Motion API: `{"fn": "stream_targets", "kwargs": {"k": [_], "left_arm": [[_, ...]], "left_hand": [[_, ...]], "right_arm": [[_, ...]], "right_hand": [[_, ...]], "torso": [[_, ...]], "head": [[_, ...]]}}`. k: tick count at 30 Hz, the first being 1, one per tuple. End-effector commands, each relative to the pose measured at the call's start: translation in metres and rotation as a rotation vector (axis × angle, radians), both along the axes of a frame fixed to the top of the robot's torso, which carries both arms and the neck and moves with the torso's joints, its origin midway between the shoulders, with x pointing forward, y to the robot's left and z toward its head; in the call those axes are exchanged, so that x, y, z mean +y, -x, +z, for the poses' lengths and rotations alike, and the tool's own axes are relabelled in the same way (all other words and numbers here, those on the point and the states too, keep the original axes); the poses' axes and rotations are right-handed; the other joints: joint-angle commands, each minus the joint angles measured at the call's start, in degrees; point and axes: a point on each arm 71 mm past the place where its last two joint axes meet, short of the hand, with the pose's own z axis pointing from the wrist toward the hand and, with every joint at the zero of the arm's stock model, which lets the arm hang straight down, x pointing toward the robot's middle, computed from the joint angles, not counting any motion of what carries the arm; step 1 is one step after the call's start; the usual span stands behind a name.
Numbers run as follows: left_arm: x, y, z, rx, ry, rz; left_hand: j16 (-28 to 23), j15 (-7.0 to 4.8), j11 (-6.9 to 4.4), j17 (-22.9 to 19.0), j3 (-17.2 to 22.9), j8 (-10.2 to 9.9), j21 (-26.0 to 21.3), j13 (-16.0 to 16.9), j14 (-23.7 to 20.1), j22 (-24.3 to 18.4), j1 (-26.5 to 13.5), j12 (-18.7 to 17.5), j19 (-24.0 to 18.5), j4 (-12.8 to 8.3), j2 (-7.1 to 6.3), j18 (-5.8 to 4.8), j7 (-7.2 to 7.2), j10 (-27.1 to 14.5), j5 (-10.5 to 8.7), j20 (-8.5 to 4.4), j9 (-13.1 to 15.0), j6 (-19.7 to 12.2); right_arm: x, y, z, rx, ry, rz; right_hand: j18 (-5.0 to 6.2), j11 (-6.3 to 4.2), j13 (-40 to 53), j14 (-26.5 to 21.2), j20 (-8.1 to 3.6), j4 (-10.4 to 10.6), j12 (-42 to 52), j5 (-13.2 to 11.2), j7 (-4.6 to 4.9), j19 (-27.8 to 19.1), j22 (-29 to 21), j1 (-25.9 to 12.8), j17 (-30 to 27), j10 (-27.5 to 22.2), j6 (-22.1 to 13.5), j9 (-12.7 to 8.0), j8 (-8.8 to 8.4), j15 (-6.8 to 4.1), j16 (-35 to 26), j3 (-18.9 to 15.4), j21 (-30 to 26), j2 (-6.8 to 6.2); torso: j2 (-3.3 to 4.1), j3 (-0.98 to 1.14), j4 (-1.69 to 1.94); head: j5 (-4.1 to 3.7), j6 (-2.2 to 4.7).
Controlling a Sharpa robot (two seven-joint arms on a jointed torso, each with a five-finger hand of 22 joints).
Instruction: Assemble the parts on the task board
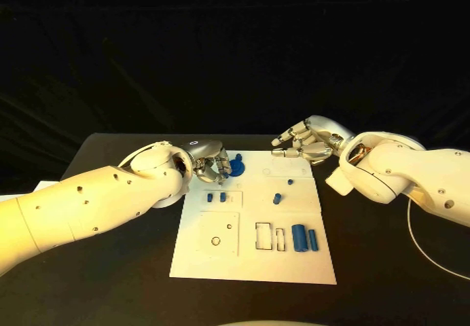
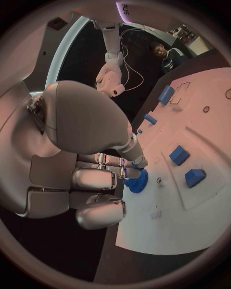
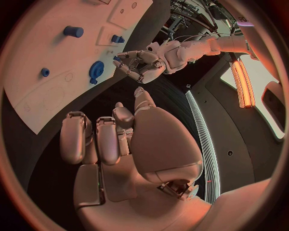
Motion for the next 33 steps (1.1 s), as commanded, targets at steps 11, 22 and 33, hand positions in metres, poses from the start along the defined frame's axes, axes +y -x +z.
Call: {"fn": "stream_targets", "kwargs": {"k": [11, 22, 33], "left_arm": [[0.010, -0.005, -0.016, 0.089, -0.032, 0.038], [0.010, -0.003, -0.020, 0.112, -0.042, 0.030], [0.011, -0.004, -0.021, 0.121, -0.050, 0.040]], "left_hand": [[-0.2, 0.05, 0.16, -0.2, 0.4, -0.3, 0.2, 0.1, 1.7, 2.4, -0.8, -0.4, 1.7, -0.2, -0.04, -0.84, 0.32, 0.2, 0.18, -0.23, 0.0, 0.0], [-0.2, 0.06, 0.16, -0.3, 0.4, -0.4, 0.1, 0.1, 1.7, 2.4, -0.9, -0.4, 1.7, -0.2, -0.05, -0.81, 0.32, 0.2, 0.17, -0.22, 0.0, 0.0], [-0.2, 0.07, 0.15, -0.3, 0.5, -0.4, 0.4, 0.1, 1.6, 2.6, -1.1, -0.6, 1.7, -0.2, -0.07, -0.88, 0.29, 0.3, 0.07, -0.18, 0.0, 0.2]], "right_arm": [[0.002, 0.001, -0.001, 0.001, 0.001, 0.018], [0.002, 0.000, -0.001, 0.002, 0.001, 0.019], [0.003, 0.001, -0.001, 0.002, 0.000, 0.020]], "right_hand": [[0.83, -0.35, 0.1, 2.7, -0.07, -0.4, 0.2, 0.2, -0.20, -0.2, -0.1, 0.3, 0.1, 0.1, 0.1, 0.1, 0.33, -0.34, -0.2, 0.1, -0.4, 0.33], [0.83, -0.35, 0.1, 2.7, -0.07, -0.4, 0.2, 0.2, -0.20, -0.2, -0.1, 0.3, 0.1, 0.1, 0.1, 0.1, 0.33, -0.34, -0.2, 0.1, -0.4, 0.33], [0.83, -0.35, 0.1, 2.7, -0.07, -0.4, 0.2, 0.2, -0.20, -0.2, -0.1, 0.3, 0.1, 0.1, 0.1, 0.1, 0.33, -0.34, -0.2, 0.1, -0.4, 0.33]], "torso": [[0.12, -0.01, -0.12], [0.04, -0.03, -0.05], [0.10, -0.02, -0.10]], "head": [[0.09, -0.17], [0.11, -0.40], [0.14, -0.41]]}}
